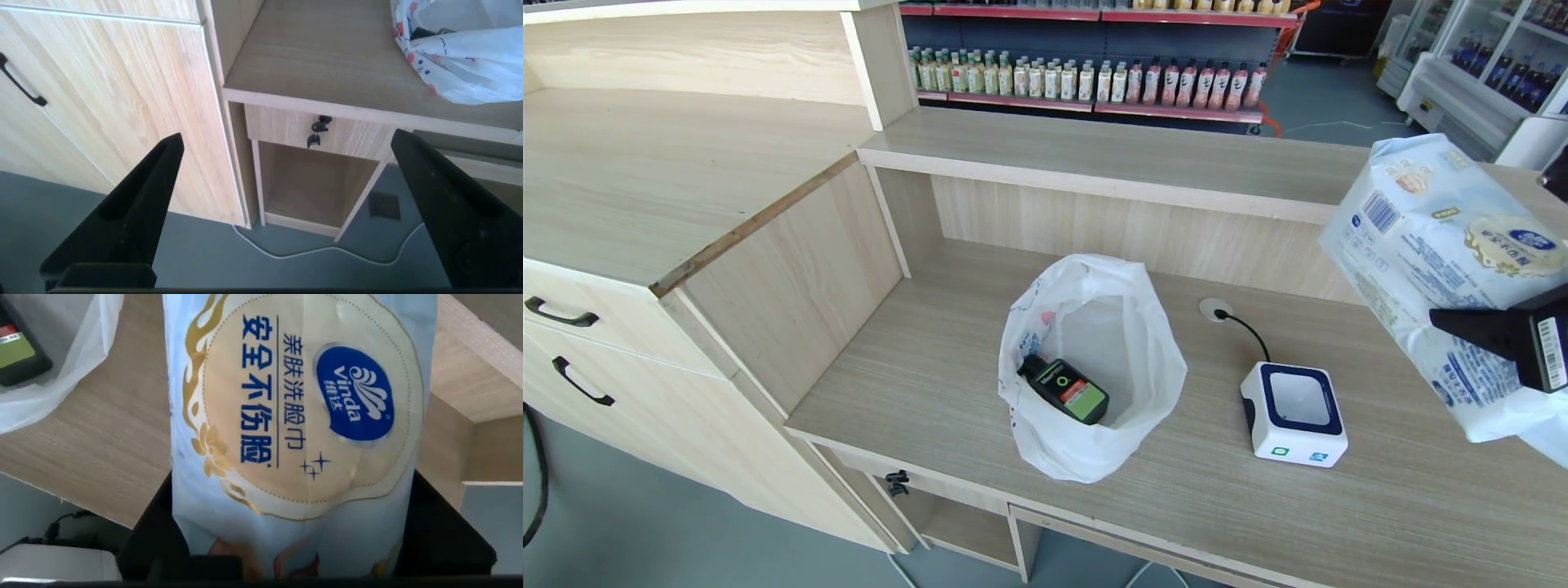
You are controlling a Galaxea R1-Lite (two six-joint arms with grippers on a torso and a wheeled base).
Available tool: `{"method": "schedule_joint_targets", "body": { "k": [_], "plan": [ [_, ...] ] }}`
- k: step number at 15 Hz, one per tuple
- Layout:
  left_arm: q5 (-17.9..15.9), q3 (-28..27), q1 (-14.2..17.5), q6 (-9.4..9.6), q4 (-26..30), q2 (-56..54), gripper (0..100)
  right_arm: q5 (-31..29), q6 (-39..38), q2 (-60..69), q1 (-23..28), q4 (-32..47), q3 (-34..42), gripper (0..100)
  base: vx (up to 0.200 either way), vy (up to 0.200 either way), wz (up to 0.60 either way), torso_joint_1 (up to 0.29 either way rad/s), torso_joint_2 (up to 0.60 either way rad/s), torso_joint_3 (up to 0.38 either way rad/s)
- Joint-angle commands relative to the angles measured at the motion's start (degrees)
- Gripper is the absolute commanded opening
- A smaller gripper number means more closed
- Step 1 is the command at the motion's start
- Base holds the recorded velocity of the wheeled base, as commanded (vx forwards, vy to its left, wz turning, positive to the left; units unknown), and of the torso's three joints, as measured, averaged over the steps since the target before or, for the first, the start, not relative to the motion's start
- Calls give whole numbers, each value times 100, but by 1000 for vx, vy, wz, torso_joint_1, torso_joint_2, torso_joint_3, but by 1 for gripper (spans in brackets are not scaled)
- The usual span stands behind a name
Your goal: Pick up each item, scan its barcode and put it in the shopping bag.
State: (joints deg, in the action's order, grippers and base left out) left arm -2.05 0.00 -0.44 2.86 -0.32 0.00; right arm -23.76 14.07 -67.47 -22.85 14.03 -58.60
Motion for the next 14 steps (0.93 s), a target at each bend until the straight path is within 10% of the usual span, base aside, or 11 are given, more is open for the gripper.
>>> {"method": "schedule_joint_targets", "body": {
  "k": [1,12,14],
  "plan": [
    [3,0,0,4,-3,0,100,-23,8,68,-115,-208,297,0,0,0,0,0,0,0],
    [3,0,0,-5,-3,0,100,-15,-132,147,-220,-436,718,0,0,0,327,2,3,2],
    [3,0,0,4,-3,0,100,223,-1143,-539,-220,-1939,1070,0,0,0,0,0,0,0]
  ]
}}
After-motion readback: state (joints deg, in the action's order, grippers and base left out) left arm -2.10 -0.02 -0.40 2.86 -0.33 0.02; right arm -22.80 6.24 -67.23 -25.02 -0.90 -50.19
